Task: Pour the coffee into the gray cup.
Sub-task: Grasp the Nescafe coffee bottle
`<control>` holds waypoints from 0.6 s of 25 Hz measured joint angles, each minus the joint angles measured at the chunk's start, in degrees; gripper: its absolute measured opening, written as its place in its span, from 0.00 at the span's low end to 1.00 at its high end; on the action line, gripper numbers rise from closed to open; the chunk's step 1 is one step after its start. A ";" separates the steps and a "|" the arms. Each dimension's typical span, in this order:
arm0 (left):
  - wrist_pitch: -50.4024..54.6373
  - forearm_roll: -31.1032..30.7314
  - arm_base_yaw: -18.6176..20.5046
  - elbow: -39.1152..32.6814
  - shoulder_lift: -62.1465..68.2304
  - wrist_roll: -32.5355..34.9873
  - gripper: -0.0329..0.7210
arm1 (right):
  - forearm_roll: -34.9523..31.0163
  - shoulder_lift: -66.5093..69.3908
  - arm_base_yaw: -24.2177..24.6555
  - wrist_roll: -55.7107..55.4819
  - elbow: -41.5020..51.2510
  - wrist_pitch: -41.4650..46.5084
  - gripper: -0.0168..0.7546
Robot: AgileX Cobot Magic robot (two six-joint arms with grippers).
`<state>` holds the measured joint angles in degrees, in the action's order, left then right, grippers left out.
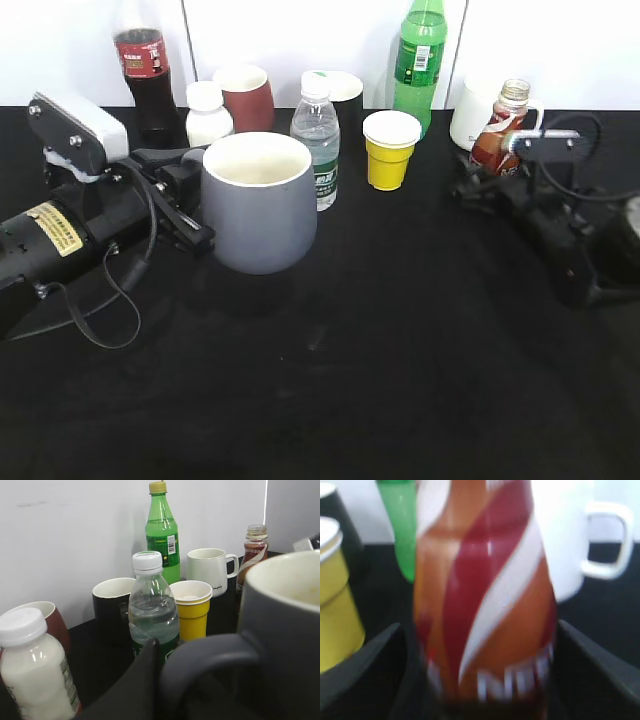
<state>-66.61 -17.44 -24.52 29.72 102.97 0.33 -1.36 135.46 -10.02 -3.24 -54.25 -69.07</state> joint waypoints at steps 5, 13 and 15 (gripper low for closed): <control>-0.07 -0.05 0.00 0.00 0.00 0.00 0.12 | -0.02 3.74 0.00 0.00 -6.13 2.44 0.87; -0.07 -0.45 0.00 0.00 0.00 0.00 0.12 | -0.02 3.88 0.00 0.00 -10.51 9.02 0.77; -0.07 -0.45 0.00 0.00 0.00 0.00 0.12 | -0.07 4.46 0.00 0.00 -10.51 9.20 0.77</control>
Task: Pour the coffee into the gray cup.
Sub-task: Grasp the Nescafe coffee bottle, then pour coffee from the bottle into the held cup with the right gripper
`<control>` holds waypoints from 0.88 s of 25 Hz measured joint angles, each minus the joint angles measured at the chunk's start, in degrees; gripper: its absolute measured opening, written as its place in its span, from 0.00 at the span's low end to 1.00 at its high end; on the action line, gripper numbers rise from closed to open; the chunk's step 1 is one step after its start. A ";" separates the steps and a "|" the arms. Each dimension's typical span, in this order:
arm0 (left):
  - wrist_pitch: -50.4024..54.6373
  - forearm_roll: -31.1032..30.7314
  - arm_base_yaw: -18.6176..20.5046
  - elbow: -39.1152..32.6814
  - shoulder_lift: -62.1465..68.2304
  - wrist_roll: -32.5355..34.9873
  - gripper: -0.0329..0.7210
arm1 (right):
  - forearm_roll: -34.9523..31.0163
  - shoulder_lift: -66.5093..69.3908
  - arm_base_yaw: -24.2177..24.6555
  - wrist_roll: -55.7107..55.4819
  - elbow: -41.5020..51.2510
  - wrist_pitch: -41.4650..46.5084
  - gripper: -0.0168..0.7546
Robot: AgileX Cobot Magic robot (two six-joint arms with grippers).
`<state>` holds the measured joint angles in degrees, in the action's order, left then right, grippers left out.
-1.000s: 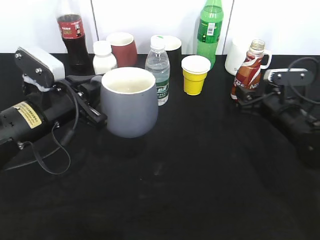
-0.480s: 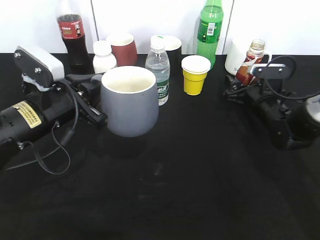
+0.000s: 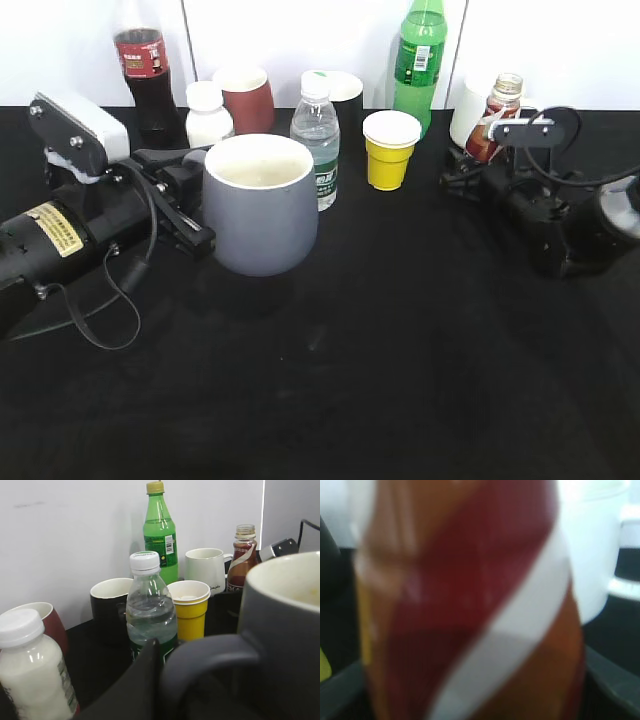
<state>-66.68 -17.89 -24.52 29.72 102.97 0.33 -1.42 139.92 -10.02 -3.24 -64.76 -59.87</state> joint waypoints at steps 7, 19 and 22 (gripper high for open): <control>0.00 0.00 0.00 0.00 0.00 0.00 0.12 | -0.12 0.25 0.00 0.04 0.00 -0.23 0.68; 0.00 -0.02 0.00 0.00 0.00 0.00 0.12 | 9.78 -25.20 -2.42 2.24 15.23 2.17 0.68; 0.00 -0.02 0.00 0.00 0.00 0.00 0.12 | 10.98 -31.45 -7.99 2.54 15.29 6.62 0.68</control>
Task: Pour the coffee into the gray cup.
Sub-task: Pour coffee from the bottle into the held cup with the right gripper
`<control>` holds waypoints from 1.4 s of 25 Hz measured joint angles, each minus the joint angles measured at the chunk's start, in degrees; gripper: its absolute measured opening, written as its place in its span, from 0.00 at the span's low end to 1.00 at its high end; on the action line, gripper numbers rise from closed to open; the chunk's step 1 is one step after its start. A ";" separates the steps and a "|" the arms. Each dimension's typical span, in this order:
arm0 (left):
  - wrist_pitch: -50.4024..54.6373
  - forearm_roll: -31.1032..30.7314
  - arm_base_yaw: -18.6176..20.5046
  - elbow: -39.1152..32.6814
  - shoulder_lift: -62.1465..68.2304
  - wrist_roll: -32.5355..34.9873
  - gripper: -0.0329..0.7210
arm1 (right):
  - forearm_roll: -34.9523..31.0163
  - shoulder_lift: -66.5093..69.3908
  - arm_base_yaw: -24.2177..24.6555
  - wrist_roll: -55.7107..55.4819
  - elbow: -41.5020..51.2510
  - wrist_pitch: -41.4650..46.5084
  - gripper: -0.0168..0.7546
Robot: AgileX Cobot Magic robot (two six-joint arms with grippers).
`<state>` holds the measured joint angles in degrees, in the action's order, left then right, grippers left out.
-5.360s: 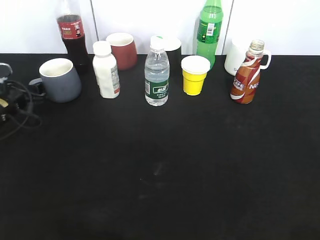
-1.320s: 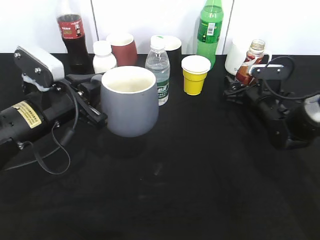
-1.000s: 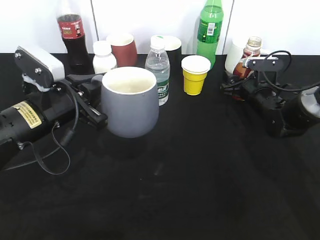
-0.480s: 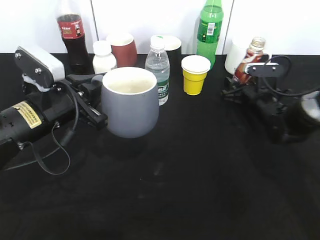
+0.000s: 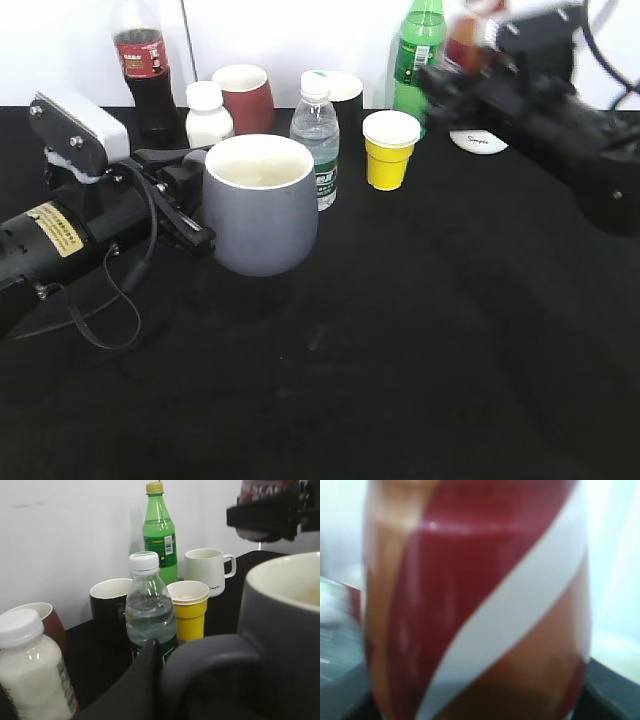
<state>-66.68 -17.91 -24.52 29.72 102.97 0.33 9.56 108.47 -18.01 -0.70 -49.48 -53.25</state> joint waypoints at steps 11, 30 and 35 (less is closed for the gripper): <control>0.00 -0.26 0.00 0.00 0.00 0.00 0.12 | 21.53 -4.67 -5.30 10.14 0.00 6.88 0.68; 0.00 -10.50 0.00 0.00 0.00 0.00 0.12 | 26.18 -4.67 -5.30 48.87 0.00 1.36 0.68; 0.00 -10.50 0.00 0.00 0.00 0.00 0.12 | 26.18 -4.67 -5.30 54.68 0.00 0.30 0.68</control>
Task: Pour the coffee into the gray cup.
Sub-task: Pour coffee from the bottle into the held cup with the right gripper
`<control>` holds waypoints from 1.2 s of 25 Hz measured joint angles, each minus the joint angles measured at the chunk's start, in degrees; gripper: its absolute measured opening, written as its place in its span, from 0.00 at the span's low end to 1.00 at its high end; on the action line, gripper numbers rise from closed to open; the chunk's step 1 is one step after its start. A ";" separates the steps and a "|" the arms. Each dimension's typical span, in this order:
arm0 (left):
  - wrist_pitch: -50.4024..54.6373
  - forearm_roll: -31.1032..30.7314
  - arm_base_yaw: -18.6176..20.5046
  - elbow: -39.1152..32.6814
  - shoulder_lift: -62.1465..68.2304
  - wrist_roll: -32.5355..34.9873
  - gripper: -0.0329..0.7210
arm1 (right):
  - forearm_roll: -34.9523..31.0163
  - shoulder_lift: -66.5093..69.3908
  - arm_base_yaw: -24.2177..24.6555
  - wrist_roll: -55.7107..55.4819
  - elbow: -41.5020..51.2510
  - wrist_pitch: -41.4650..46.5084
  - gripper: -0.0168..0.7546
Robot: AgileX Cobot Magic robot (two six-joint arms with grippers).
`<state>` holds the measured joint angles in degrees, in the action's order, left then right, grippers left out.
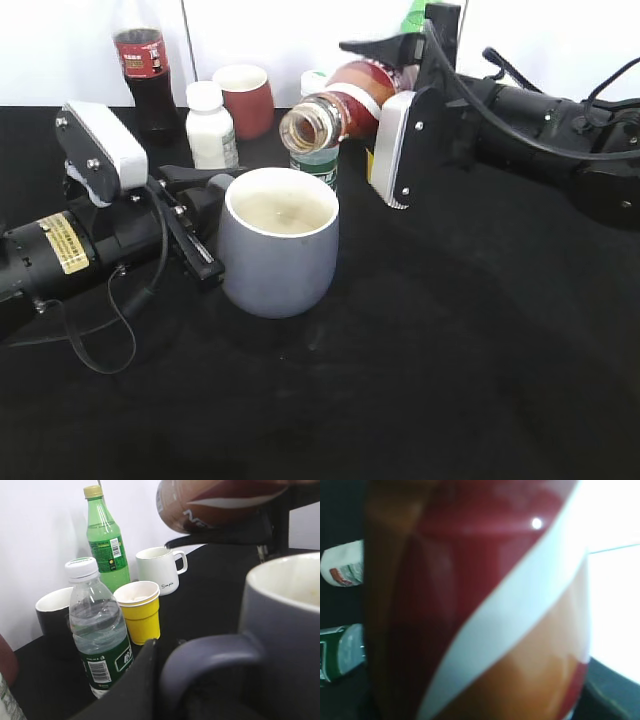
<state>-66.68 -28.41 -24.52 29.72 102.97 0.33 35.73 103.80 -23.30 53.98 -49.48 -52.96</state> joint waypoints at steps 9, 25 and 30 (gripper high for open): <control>0.00 0.00 0.00 0.00 0.00 0.00 0.12 | 0.00 0.00 0.00 6.21 0.00 -1.01 0.68; 0.05 -0.07 0.00 0.00 0.00 0.00 0.12 | 0.00 0.00 0.00 6.92 0.00 -1.14 0.68; 0.05 -0.13 0.00 0.00 0.00 0.00 0.12 | -0.10 0.00 0.00 7.18 0.00 -1.14 0.68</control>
<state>-66.63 -28.55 -24.52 29.72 102.97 0.33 35.63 103.80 -23.30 61.16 -49.48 -54.09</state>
